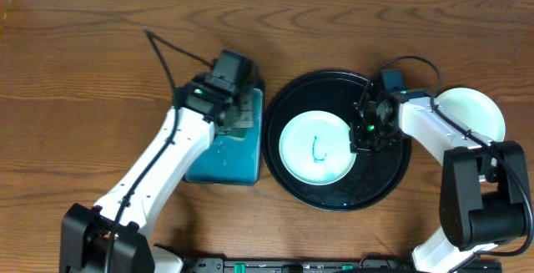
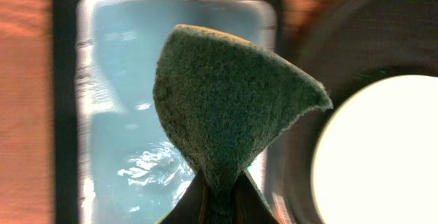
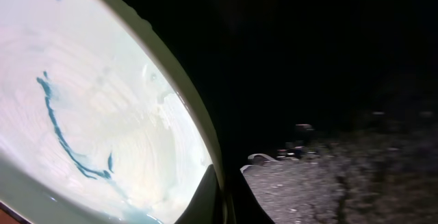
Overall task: Clean dirty plates on tray and stack at the side
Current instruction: 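Carry the wet sponge with the left gripper onto the white plate, then scrub the white plate with the sponge in the left gripper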
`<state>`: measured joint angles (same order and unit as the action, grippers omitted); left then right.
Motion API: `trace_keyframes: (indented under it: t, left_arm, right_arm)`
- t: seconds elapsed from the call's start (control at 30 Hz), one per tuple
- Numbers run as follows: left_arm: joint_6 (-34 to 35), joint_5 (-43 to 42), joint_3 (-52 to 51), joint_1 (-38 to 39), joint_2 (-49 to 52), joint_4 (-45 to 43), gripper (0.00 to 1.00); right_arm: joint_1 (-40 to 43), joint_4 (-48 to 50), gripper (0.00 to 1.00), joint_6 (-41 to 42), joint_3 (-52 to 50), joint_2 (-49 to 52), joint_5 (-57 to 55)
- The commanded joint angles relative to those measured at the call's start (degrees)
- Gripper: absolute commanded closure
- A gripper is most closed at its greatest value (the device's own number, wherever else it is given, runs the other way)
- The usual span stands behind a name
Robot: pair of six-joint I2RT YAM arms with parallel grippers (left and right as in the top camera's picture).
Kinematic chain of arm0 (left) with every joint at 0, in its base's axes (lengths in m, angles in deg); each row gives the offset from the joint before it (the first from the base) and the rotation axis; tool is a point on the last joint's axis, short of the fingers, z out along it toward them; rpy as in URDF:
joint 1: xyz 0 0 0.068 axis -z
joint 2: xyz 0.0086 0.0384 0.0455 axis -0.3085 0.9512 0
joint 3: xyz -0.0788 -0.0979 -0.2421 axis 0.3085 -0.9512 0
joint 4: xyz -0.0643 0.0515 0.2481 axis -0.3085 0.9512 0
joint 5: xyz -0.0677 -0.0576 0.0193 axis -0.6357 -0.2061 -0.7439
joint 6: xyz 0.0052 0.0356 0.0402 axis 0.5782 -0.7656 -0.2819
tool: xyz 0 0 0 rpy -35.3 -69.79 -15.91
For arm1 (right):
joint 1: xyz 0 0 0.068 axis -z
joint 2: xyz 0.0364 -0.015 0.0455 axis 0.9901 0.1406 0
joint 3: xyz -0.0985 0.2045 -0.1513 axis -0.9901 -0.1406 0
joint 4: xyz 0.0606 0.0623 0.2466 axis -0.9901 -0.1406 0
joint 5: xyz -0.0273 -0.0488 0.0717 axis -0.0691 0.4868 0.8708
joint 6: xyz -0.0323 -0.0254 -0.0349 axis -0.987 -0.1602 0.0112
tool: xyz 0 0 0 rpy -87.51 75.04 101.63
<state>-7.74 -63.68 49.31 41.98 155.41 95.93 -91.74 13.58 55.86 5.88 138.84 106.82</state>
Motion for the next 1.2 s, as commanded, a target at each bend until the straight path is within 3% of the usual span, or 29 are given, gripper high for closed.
trace_keyframes:
  t: [0.0,0.5,1.0,1.17]
  left_arm:
    - [0.7,-3.8,1.8,6.1,0.3,-2.5,0.92]
    - [15.1,-3.7,1.7,22.7,12.7,-13.6,0.93]
    - [19.9,-3.1,1.7,24.7,21.4,-15.6,0.92]
    - [19.9,6.8,1.7,24.3,22.5,-12.3,0.93]
  right_arm:
    - [-2.9,0.0,0.99,1.0,-0.3,0.0,0.3]
    - [-5.3,0.8,0.99,3.7,-0.3,0.0,0.3]
    - [-5.3,0.5,0.99,3.7,-0.3,0.0,0.3]
    - [-5.3,-0.1,0.99,3.7,-0.3,0.0,0.3]
